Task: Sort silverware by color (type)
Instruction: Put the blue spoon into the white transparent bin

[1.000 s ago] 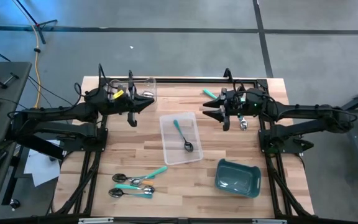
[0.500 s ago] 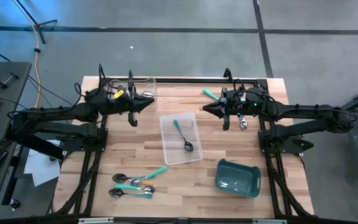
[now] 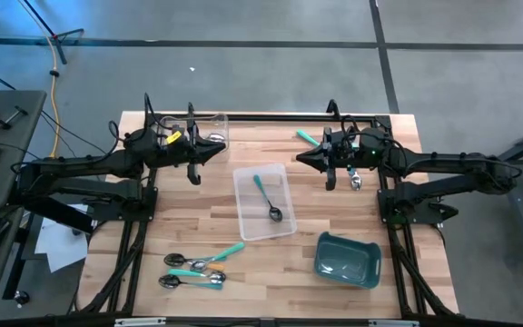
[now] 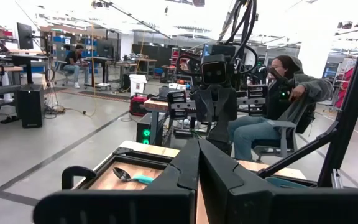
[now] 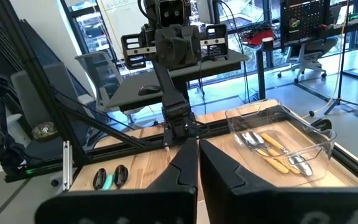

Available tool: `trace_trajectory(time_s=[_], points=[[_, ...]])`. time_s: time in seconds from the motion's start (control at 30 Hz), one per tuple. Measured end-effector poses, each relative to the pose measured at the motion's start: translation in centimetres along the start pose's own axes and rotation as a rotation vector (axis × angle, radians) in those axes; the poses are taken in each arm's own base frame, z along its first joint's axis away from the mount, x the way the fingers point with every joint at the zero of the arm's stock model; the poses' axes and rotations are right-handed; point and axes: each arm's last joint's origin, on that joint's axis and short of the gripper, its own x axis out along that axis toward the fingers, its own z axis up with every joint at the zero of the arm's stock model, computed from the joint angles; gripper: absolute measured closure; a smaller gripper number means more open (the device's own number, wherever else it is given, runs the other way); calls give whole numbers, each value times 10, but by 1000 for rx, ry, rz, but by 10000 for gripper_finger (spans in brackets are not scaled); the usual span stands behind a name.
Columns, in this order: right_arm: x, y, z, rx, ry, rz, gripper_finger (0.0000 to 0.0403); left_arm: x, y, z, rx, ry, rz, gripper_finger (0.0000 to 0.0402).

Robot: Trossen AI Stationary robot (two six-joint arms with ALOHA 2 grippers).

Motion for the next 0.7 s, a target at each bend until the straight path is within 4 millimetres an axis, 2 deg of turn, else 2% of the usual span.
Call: trace_trajectory(time_s=[0.7], points=[[0, 0, 0, 0, 0, 0, 403, 0, 0, 1, -38, 2, 1, 401]])
